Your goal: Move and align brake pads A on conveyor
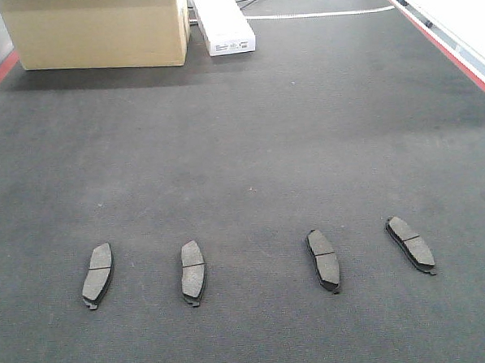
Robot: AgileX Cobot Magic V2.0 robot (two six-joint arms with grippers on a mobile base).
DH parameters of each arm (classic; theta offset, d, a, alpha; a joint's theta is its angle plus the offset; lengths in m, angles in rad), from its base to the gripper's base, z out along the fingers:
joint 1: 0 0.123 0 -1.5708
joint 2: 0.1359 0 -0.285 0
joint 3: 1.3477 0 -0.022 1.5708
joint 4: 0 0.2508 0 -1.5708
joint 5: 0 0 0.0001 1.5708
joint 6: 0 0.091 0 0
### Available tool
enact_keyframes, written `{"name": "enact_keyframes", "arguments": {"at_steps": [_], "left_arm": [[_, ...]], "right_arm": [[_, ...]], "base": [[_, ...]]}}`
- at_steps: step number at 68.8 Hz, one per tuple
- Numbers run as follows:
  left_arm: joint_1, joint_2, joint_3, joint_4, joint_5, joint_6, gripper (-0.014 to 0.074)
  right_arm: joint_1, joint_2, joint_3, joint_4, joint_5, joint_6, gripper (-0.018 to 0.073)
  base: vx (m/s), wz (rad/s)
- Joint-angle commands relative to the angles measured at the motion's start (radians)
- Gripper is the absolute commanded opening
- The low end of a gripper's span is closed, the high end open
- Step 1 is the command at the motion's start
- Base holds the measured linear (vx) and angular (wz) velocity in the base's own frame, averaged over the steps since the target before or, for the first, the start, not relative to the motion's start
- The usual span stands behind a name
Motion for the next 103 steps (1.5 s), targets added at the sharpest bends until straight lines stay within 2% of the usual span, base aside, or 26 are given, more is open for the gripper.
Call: {"name": "enact_keyframes", "arguments": {"at_steps": [1, 13, 23, 36, 50, 58, 103], "left_arm": [[0.003, -0.015, 0.017, -0.002, -0.072, -0.002, -0.0006], [0.003, -0.015, 0.017, -0.002, -0.072, -0.002, -0.0006], [0.003, -0.015, 0.017, -0.002, -0.072, -0.002, -0.0006], [0.003, -0.015, 0.017, -0.002, -0.072, -0.002, -0.0006], [0.003, -0.015, 0.017, -0.002, -0.072, -0.002, -0.0006], [0.003, -0.015, 0.016, -0.002, -0.072, -0.002, -0.0006], [0.003, -0.015, 0.016, -0.002, -0.072, -0.002, -0.0006]], "right_arm": [[-0.091, 0.02, -0.023, -0.027, -0.078, -0.038, -0.0011], [-0.316, 0.02, 0.095, 0.003, -0.264, -0.042, -0.0011], [-0.406, 0.019, 0.231, 0.055, -0.423, -0.042, -0.0011], [-0.414, -0.015, 0.352, 0.086, -0.47, -0.047, -0.0011], [-0.414, -0.122, 0.465, 0.134, -0.492, -0.135, -0.0011], [-0.413, -0.12, 0.536, 0.14, -0.581, -0.146, -0.0011], [-0.413, -0.12, 0.532, 0.178, -0.597, -0.15, -0.0011]], "base": [[0.0, 0.0], [0.0, 0.0], [0.0, 0.0], [0.0, 0.0], [0.0, 0.0], [0.0, 0.0], [0.0, 0.0]]}}
